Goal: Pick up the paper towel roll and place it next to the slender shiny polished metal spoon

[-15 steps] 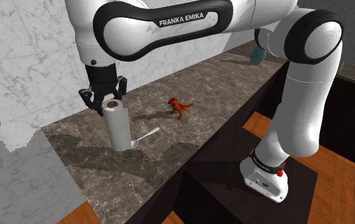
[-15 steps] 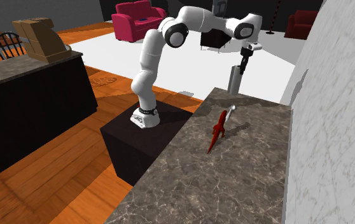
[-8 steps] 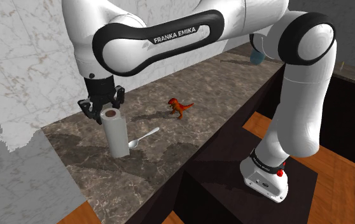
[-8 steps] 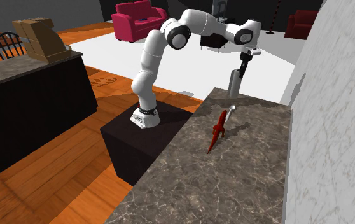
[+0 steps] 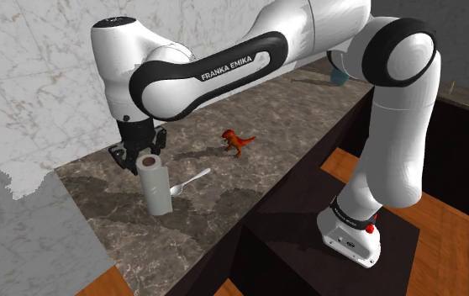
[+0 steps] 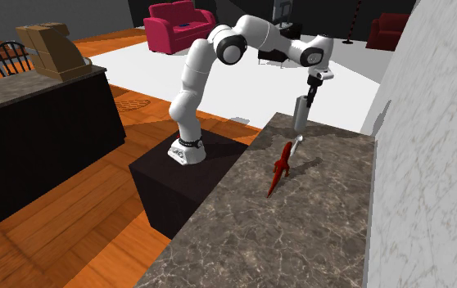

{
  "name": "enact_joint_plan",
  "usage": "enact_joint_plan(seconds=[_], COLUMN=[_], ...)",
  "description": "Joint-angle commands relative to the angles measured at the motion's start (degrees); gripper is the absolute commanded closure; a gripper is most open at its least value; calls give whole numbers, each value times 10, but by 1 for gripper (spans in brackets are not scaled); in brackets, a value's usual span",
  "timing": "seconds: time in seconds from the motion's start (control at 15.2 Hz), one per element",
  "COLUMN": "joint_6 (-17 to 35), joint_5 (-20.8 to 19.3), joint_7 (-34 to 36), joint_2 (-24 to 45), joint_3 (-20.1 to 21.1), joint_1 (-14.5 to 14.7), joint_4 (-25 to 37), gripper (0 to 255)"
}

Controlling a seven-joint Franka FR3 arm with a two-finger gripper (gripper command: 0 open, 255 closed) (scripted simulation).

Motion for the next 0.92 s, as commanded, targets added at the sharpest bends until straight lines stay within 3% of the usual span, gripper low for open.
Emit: enact_joint_plan(seconds=[0.0, 0.4, 0.46, 0.86], joint_6=[4, 4, 4, -13], joint_5=[-1, -1, -1, 2], joint_7=[1, 1, 1, -1], joint_2=[1, 1, 1, -5], joint_3=[0, 0, 0, 1], joint_1=[0, 0, 0, 0], joint_4=[-2, -2, -2, 10], gripper=[255, 255, 0, 0])
